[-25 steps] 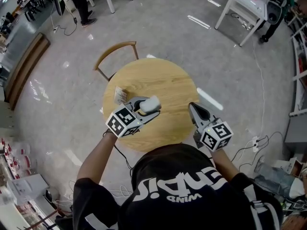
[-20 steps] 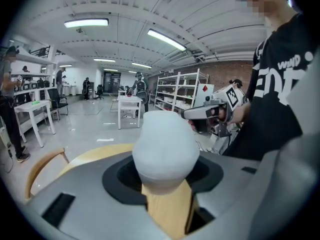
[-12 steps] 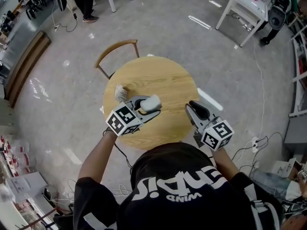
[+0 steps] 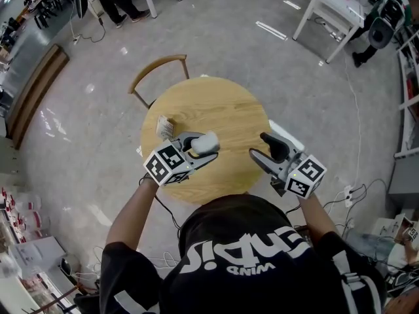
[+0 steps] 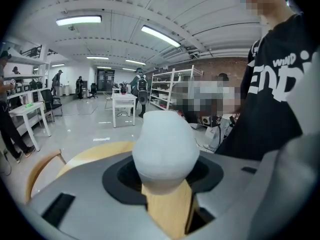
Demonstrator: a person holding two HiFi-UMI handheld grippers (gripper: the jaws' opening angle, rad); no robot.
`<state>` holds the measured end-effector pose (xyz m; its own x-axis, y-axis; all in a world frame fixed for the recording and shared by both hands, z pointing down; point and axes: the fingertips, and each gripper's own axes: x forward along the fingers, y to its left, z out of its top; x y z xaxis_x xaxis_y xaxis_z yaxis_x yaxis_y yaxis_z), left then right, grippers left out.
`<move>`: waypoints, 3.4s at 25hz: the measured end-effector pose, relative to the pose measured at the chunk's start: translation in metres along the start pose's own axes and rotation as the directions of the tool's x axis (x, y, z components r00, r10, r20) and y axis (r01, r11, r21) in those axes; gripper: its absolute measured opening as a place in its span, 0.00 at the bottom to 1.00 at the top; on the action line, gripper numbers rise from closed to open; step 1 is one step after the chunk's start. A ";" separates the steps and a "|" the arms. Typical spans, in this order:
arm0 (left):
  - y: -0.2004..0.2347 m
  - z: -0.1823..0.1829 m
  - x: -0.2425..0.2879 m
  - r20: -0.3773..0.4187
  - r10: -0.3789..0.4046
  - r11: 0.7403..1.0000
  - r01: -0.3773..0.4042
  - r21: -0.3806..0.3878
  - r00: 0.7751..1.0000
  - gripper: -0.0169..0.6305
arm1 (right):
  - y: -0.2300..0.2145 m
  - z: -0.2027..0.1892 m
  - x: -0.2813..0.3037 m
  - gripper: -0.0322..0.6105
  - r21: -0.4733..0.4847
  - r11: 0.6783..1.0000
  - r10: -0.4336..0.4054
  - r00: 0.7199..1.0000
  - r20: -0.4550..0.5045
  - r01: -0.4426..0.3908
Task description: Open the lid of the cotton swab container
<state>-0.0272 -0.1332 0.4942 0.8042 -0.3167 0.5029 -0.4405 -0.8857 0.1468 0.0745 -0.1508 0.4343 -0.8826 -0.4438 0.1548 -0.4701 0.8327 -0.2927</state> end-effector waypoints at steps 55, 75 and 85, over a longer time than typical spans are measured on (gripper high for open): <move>-0.053 0.046 0.028 -0.037 -0.194 0.972 0.197 0.124 0.980 0.35 | 0.077 0.011 0.057 0.44 -0.281 0.775 0.481 0.817 -0.318 -0.566; -0.055 0.043 0.027 -0.054 -0.222 0.971 0.226 0.083 0.973 0.35 | 0.078 0.010 0.057 0.40 -0.184 0.795 0.516 0.804 -0.295 -0.578; -0.051 0.028 0.035 -0.123 -0.161 0.962 0.183 0.204 0.979 0.35 | 0.072 0.004 0.059 0.39 0.043 0.823 0.551 0.778 -0.301 -0.566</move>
<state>0.0344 -0.1085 0.4804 0.8094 -0.1260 0.5735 -0.1947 -0.9790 0.0597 -0.0115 -0.1181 0.4184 -0.9464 0.2129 0.2430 0.1127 0.9225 -0.3691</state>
